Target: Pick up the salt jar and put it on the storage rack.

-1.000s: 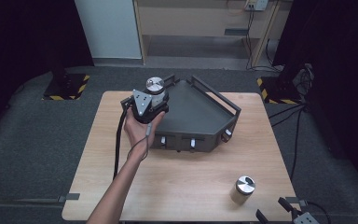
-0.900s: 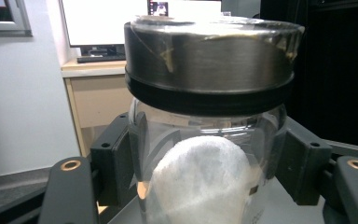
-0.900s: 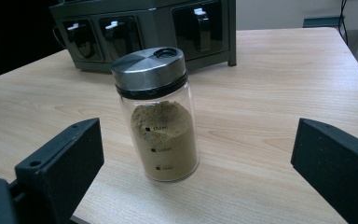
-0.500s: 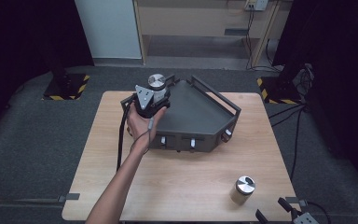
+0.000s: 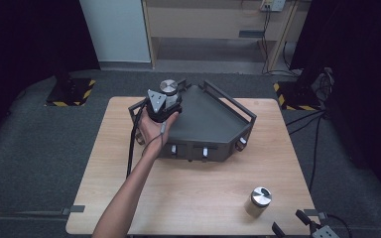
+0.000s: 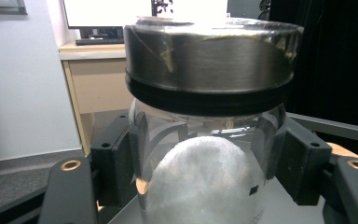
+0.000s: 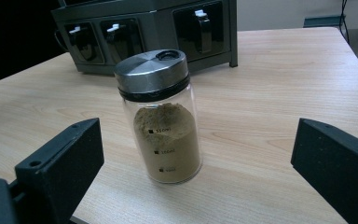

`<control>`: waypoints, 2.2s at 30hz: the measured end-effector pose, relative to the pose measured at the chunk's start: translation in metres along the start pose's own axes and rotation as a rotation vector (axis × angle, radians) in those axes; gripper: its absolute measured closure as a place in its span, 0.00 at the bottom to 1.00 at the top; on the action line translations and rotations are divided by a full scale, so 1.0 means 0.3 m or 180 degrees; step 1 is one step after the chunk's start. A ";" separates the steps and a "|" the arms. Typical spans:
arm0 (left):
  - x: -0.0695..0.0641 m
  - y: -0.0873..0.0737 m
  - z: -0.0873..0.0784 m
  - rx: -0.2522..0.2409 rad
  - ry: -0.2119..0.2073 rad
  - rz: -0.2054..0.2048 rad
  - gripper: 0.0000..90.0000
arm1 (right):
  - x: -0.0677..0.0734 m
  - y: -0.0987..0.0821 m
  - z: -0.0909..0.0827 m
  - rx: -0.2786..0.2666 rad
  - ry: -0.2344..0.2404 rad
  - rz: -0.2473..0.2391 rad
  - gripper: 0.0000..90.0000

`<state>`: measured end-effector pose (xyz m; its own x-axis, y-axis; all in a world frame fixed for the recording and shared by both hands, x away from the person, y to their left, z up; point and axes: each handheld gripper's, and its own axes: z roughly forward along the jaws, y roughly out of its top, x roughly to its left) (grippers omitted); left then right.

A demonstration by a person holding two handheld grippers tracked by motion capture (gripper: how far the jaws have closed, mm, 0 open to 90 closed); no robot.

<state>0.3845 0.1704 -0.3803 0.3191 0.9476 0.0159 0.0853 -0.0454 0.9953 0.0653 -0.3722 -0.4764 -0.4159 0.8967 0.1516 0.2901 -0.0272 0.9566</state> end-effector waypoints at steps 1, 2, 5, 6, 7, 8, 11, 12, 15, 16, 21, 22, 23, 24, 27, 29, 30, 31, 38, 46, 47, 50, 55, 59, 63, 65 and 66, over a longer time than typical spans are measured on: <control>-0.002 0.001 0.006 0.0014 0.0002 0.0012 0.34 | 0.000 0.000 0.000 -0.0001 0.0003 0.0000 0.03; -0.002 0.004 0.011 0.0032 -0.0003 0.0016 0.34 | 0.000 0.000 0.000 0.0002 0.0006 0.0000 0.03; -0.004 0.008 0.030 0.0061 -0.0014 -0.0005 0.34 | 0.000 0.000 0.000 0.0002 0.0010 0.0005 0.03; -0.005 0.009 0.037 0.0071 -0.0021 -0.0015 0.34 | 0.000 0.000 0.000 0.0002 0.0011 0.0005 0.03; -0.006 0.009 0.044 0.0078 -0.0016 -0.0031 0.34 | 0.000 0.000 0.000 0.0001 0.0010 0.0006 0.03; -0.006 0.010 0.051 0.0091 -0.0024 -0.0052 0.34 | -0.001 0.000 0.000 0.0000 0.0011 0.0005 0.03; -0.011 0.007 0.074 0.0115 -0.0016 -0.0069 0.34 | 0.000 0.000 -0.002 -0.0003 0.0009 0.0009 0.03; -0.012 0.007 0.079 0.0124 -0.0013 -0.0066 0.34 | -0.001 0.000 -0.002 0.0000 0.0009 0.0008 0.03; -0.016 0.005 0.095 0.0147 -0.0003 -0.0072 0.34 | -0.003 -0.001 -0.001 0.0006 0.0012 0.0019 0.03; -0.017 0.004 0.099 0.0150 -0.0001 -0.0079 0.34 | -0.004 0.000 -0.001 0.0009 0.0014 0.0011 0.03; -0.021 0.000 0.123 0.0191 0.0013 -0.0086 0.34 | -0.006 -0.001 0.000 0.0012 0.0021 0.0023 0.03; -0.022 -0.002 0.128 0.0197 0.0020 -0.0097 0.34 | -0.006 -0.001 0.000 0.0015 0.0023 0.0025 0.03; -0.023 -0.002 0.133 0.0213 0.0025 -0.0094 0.34 | -0.006 -0.001 0.000 0.0016 0.0023 0.0027 0.03; -0.025 -0.002 0.137 0.0229 0.0035 -0.0104 0.34 | -0.006 -0.001 0.000 0.0015 0.0022 0.0028 0.03; -0.027 -0.003 0.150 0.0264 0.0051 -0.0075 0.34 | -0.007 -0.002 0.000 0.0008 0.0017 0.0029 0.03; -0.028 -0.004 0.155 0.0263 0.0054 -0.0090 0.34 | -0.008 -0.001 0.000 0.0012 0.0021 0.0030 0.03; -0.030 -0.005 0.156 0.0258 0.0056 -0.0082 0.34 | -0.007 -0.001 0.000 0.0013 0.0020 0.0030 0.03; -0.031 -0.004 0.158 0.0262 0.0054 -0.0066 0.34 | -0.008 -0.001 0.000 0.0014 0.0023 0.0032 0.03; -0.032 -0.008 0.189 0.0284 0.0012 -0.0037 0.34 | -0.008 0.000 0.000 0.0020 0.0022 0.0030 0.03; -0.045 -0.012 0.229 0.0306 -0.0037 -0.0051 0.34 | -0.008 0.000 0.000 0.0023 0.0018 0.0034 0.03; -0.048 -0.012 0.232 0.0305 -0.0033 -0.0043 0.34 | -0.009 -0.001 -0.001 0.0022 0.0018 0.0035 0.03; -0.049 -0.011 0.240 0.0320 -0.0039 -0.0035 0.34 | -0.011 -0.001 -0.001 0.0020 0.0021 0.0038 0.03; -0.052 -0.016 0.250 0.0317 -0.0041 -0.0046 0.34 | -0.012 -0.001 0.000 0.0023 0.0032 0.0040 0.03; -0.054 -0.023 0.259 0.0332 -0.0030 -0.0054 0.34 | -0.013 -0.002 0.001 0.0026 0.0038 0.0041 0.03; -0.051 -0.030 0.267 0.0383 -0.0025 -0.0052 0.34 | -0.013 -0.002 0.000 0.0022 0.0032 0.0036 0.03; -0.050 -0.036 0.266 0.0362 -0.0027 -0.0062 0.34 | -0.014 -0.002 0.000 0.0027 0.0027 0.0041 0.03; -0.050 -0.038 0.265 0.0357 -0.0026 -0.0064 0.34 | -0.015 -0.002 0.000 0.0028 0.0026 0.0052 0.03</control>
<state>0.4537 0.1315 -0.3995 0.3239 0.9461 -0.0053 0.1966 -0.0618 0.9785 0.0670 -0.3763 -0.4778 -0.4181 0.8925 0.1691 0.3045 -0.0377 0.9518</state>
